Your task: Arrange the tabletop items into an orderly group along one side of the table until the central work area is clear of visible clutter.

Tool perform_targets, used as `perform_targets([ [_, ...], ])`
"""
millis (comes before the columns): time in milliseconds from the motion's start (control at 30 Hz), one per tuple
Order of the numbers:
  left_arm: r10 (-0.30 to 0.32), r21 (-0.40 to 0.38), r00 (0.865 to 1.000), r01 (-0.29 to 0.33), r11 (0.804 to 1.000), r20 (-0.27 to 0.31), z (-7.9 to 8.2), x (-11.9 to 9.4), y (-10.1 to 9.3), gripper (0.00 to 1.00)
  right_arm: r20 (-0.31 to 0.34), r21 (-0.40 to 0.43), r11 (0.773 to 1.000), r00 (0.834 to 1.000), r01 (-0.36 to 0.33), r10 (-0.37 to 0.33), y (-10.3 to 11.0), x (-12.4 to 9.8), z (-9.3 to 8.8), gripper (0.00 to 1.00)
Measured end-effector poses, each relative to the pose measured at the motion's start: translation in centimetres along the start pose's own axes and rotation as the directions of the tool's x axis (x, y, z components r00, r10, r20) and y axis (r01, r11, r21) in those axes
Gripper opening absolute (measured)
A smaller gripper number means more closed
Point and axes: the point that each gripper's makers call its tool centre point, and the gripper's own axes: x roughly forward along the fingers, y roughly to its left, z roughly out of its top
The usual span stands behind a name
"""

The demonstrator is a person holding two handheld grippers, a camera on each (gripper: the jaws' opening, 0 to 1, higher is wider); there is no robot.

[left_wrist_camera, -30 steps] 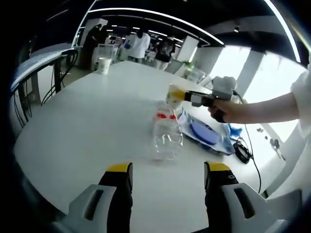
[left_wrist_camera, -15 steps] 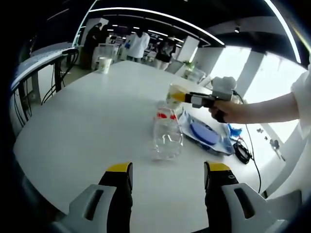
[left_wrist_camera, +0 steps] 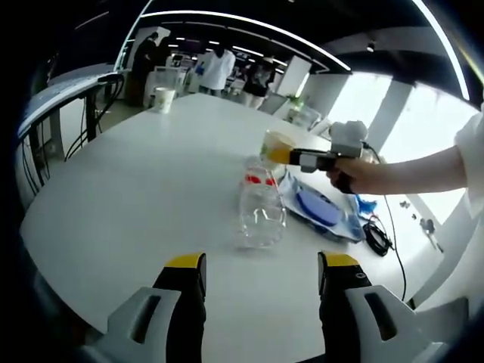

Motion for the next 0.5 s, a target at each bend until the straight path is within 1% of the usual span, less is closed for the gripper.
perform_targets([
  [100,-0.002,-0.002,1.0,0.002,1.0,-0.001,0.01,-0.01,-0.11,0.57,-0.019,0.04,0.999,1.0,-0.01,0.011,0.26,-0.12,-0.36,0.59],
  [200,-0.004,-0.002,1.0,0.004,1.0,-0.003,-0.02,0.07,-0.15,0.57,-0.019,0.035,0.999,1.0,-0.003,0.004,0.25,-0.33,-0.4,0.62],
  [367,-0.008,-0.005,1.0,0.008,1.0,-0.004,-0.06,0.12,-0.24,0.57,-0.022,0.052,0.999,1.0,-0.011,0.012,0.24,-0.65,-0.32,0.64],
  [500,-0.01,-0.005,1.0,0.01,1.0,-0.003,-0.01,0.11,-0.31,0.57,-0.026,0.095,0.995,0.999,-0.024,0.026,0.28,-0.95,-0.13,0.69],
])
